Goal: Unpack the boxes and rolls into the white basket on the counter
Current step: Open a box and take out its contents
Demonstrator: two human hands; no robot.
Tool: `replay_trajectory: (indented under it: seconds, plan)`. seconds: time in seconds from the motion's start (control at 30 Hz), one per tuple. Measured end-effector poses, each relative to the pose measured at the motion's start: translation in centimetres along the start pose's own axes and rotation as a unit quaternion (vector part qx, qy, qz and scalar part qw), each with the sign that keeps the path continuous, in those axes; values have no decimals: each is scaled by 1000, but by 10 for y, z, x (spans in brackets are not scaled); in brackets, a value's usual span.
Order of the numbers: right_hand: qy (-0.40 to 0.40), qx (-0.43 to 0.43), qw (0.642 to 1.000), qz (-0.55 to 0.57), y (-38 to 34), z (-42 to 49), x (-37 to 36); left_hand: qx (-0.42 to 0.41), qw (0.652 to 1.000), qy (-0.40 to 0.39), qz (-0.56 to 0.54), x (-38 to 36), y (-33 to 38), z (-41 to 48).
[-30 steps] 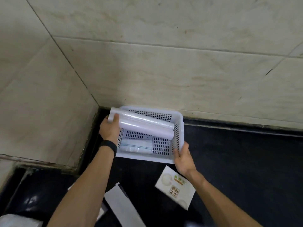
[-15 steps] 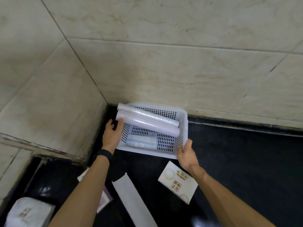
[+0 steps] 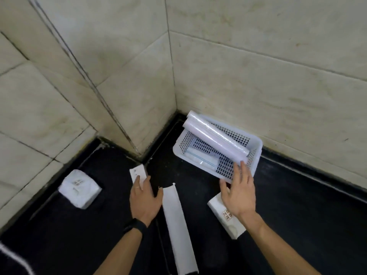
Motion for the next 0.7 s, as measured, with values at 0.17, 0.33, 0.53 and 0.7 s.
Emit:
replay_trajectory:
  seconds: [0.17,0.33,0.53,0.7]
  plan:
    - [-156,153,976,10,-54,-62,-38,100,994,-24,-47,-12,-34,-15]
    - [-300,117,947,-13,-54,-109,-87,138,972,-36,-184,-17,-35,-17]
    - [-357,122,919,-117,-36,-122,-103,217,915,-38,-339,0,-43,-23]
    - [-392,113,909,-87,-40,-114,-94,239,808,-80,-533,23,-49,-51]
Point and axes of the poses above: each hand's wrist, its own z-axis towards the middle knuckle, its own x-axis out of the back of the hand, y = z × x, the point moved 2 cm from there along z, towards the middle knuckle, and after that the axes turned 2 degrees about z, right-handed, at the moved point
